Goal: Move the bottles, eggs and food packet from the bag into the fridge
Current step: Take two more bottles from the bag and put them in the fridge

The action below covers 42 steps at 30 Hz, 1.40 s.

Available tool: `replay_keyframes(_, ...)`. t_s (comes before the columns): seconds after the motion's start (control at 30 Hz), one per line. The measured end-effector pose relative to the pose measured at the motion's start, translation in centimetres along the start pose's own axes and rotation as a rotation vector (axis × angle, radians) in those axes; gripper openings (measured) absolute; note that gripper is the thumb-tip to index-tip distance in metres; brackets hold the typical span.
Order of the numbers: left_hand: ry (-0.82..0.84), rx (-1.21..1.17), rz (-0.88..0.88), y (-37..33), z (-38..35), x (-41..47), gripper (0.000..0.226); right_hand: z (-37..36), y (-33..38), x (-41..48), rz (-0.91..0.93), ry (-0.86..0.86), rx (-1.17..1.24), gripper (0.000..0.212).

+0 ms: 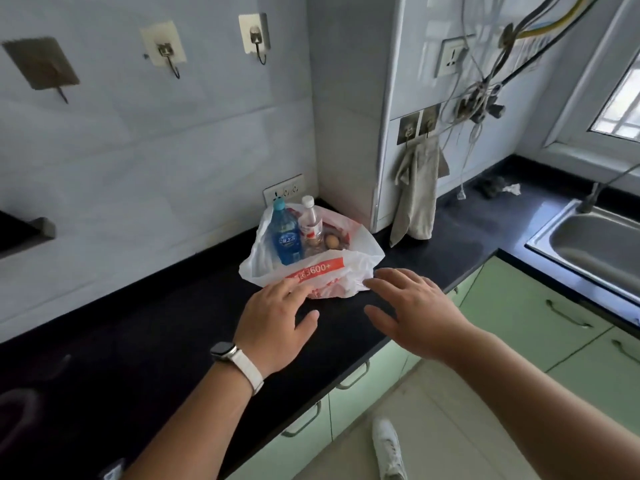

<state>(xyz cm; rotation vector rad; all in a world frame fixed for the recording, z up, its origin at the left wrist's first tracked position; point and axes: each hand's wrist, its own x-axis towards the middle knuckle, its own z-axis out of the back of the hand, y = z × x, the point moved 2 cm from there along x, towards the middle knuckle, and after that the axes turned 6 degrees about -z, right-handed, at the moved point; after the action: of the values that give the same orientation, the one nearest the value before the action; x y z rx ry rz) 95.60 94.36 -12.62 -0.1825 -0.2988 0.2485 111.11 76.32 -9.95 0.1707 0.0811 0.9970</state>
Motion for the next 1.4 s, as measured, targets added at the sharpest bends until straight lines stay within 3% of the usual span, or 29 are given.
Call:
replay_keyframes(0.5, 0.057, 0.059, 0.288, 2.7, -4.6, 13.1, 0.058, -1.8, -10.4, 17.7, 0.178, 0.074, 0.102, 0.062)
replay_keyframes(0.83, 0.107, 0.091, 0.440, 6.1, -6.6, 15.8, 0.048, -3.8, -11.7, 24.0, 0.285, 0.112, 0.123, 0.064)
replay_keyframes(1.17, 0.035, -0.310, 0.806, 11.0, -11.0, 17.5, 0.047, -8.4, -9.1, 28.8, 0.141, 0.223, 0.330, 0.049)
replay_keyframes(1.4, -0.120, -0.430, 0.922, 14.7, -13.5, 19.7, 0.046, -11.2, -7.2, 31.7, -0.087, 0.291, 0.563, 0.072)
